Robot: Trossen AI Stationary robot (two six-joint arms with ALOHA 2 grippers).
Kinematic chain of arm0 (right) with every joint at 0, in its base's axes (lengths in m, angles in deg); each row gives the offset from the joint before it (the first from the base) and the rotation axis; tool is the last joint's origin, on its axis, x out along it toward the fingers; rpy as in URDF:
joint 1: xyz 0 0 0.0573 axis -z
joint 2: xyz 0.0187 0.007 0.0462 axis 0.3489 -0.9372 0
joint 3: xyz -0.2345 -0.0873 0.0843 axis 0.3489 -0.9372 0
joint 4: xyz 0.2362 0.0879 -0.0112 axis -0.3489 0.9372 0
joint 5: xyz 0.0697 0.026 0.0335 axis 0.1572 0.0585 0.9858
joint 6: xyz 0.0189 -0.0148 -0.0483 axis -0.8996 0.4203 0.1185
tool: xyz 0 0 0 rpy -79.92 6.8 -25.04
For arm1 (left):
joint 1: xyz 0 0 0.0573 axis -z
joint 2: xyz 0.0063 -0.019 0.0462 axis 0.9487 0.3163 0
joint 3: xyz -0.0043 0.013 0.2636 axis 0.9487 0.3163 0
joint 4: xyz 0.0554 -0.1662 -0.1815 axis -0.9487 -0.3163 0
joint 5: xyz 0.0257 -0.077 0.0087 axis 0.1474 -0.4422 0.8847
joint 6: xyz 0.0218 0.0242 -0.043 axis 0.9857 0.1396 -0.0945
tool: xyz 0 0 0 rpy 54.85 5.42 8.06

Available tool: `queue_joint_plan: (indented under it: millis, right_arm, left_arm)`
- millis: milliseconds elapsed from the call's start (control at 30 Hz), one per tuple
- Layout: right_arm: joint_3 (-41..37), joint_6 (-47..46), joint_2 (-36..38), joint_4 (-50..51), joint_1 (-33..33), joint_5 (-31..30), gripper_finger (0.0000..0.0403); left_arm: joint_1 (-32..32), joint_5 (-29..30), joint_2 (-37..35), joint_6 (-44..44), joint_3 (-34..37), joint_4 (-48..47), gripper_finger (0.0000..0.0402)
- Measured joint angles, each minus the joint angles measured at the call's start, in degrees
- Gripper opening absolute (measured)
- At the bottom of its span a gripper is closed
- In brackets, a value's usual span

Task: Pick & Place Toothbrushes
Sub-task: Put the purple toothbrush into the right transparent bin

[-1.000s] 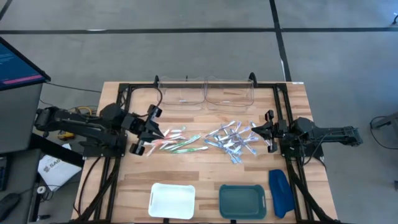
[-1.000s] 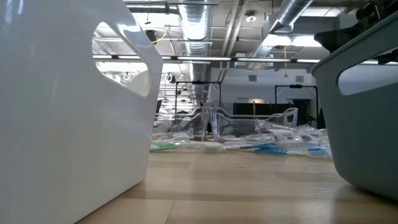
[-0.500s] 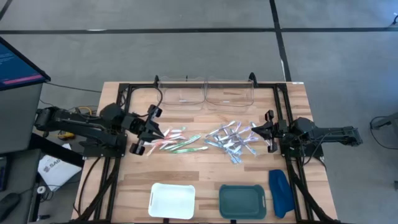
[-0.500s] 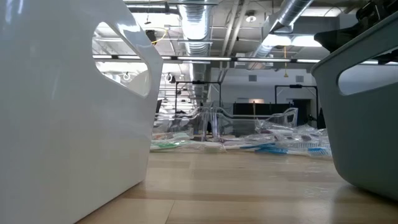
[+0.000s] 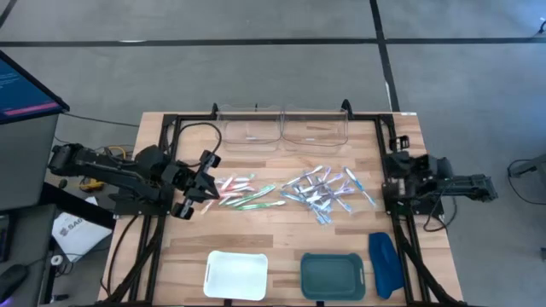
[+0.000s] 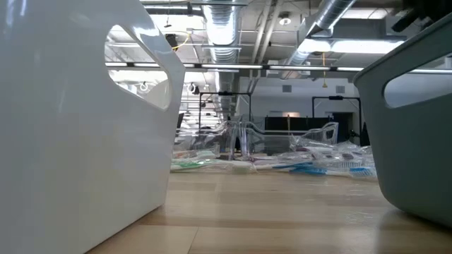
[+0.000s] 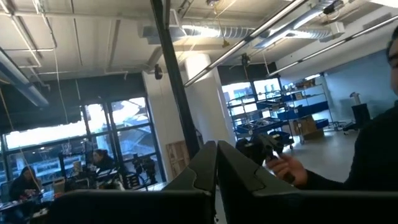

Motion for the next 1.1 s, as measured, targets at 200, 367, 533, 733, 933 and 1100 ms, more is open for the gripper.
queue_joint_plan:
  millis: [200, 367, 533, 733, 933, 1100]
  right_arm:
    - [0.10, 2.06, -1.63, -3.03, -0.64, 0.81, 0.0000]
    - [0.85, 5.30, -5.30, -9.51, -0.60, 0.81, 0.0000]
    - [5.64, -0.50, -10.29, -10.24, -0.60, 3.47, 0.0000]
    - [8.76, -0.94, -17.10, -8.25, -0.58, 4.00, 0.0000]
    - [10.73, -0.98, -22.62, -8.75, -0.58, 3.32, 0.0000]
    - [13.44, 1.27, -27.21, -8.33, -0.59, 3.19, 0.0000]
  left_arm:
    - [-2.29, 0.10, 0.69, 8.65, 0.00, -1.50, 0.0008]
    - [-4.70, 0.35, 3.39, 14.45, 0.07, 0.97, 0.0008]
    - [-5.18, 0.36, 5.69, 14.26, 0.07, 8.19, 0.0008]
    - [-4.06, 0.28, 5.65, 12.16, 0.07, 10.54, 0.0008]
    - [-3.26, 0.15, 7.18, 12.30, -0.10, 10.62, 0.0008]
    - [-2.07, 0.08, 7.62, 10.50, -0.50, 10.77, 0.0008]
